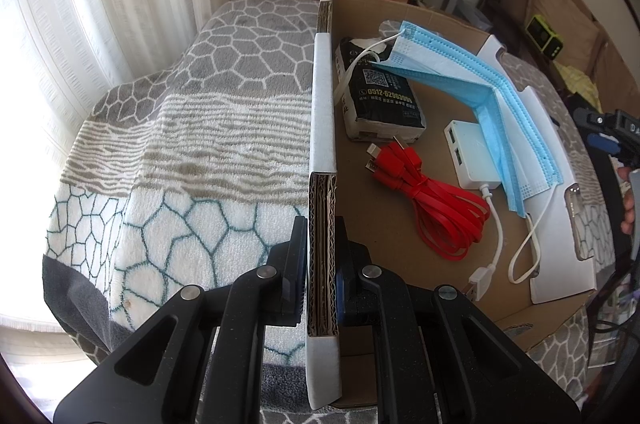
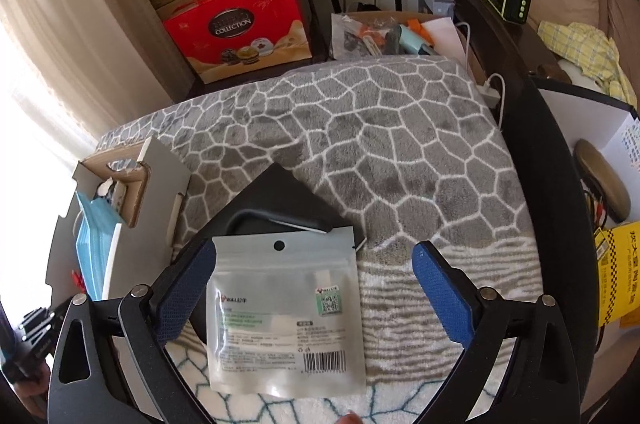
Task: Organize objects
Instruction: 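Move the right tool back to the white bag on the black pad, then grasp the black USB cable with the right tool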
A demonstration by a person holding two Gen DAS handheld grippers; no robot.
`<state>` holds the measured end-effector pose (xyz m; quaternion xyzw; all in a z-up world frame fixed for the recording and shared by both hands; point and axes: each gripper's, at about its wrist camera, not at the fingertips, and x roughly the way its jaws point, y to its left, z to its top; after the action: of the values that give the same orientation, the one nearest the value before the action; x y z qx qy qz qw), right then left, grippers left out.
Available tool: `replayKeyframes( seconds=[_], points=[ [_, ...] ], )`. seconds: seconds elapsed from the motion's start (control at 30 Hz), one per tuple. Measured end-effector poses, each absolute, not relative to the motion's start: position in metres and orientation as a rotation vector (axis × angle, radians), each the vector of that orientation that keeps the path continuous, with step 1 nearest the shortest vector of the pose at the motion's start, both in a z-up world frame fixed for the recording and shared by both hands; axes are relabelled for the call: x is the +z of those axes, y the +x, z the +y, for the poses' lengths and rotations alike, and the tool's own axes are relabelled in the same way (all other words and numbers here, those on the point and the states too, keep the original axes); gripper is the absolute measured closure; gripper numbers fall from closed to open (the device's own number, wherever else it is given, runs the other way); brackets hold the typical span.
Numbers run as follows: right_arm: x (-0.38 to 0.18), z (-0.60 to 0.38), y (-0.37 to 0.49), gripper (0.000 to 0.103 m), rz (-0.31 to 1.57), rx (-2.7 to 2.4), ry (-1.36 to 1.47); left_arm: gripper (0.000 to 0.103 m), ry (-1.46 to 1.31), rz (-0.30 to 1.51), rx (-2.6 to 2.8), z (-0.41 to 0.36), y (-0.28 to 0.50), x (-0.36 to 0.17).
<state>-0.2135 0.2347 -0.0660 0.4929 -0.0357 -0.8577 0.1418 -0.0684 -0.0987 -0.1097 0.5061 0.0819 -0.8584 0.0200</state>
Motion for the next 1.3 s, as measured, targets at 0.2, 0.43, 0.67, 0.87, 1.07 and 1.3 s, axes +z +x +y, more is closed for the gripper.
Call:
replayKeyframes(
  seconds=[0.2, 0.43, 0.67, 0.87, 1.07, 1.3],
  points=[
    [-0.081, 0.227, -0.229, 0.029, -0.015, -2.452, 1.457, 0.093, 1.570, 0.262, -2.666, -0.097, -0.068, -0.110],
    [-0.090, 0.216, -0.235, 0.040, 0.109, -2.408, 1.405, 0.093, 1.570, 0.266, -2.666, -0.097, -0.068, -0.110],
    [-0.098, 0.202, -0.240, 0.061, 0.205, -2.344, 1.417, 0.093, 1.570, 0.268, -2.665, -0.098, -0.068, -0.110],
    [-0.096, 0.201, -0.237, 0.093, 0.228, -2.345, 1.389, 0.093, 1.571, 0.271, -2.665, -0.098, -0.067, -0.110],
    [-0.088, 0.208, -0.233, 0.095, 0.152, -2.372, 1.354, 0.093, 1.571, 0.271, -2.665, -0.098, -0.068, -0.110],
    [-0.071, 0.216, -0.228, 0.095, 0.076, -2.409, 1.308, 0.093, 1.571, 0.274, -2.664, -0.098, -0.068, -0.110]
  ],
)
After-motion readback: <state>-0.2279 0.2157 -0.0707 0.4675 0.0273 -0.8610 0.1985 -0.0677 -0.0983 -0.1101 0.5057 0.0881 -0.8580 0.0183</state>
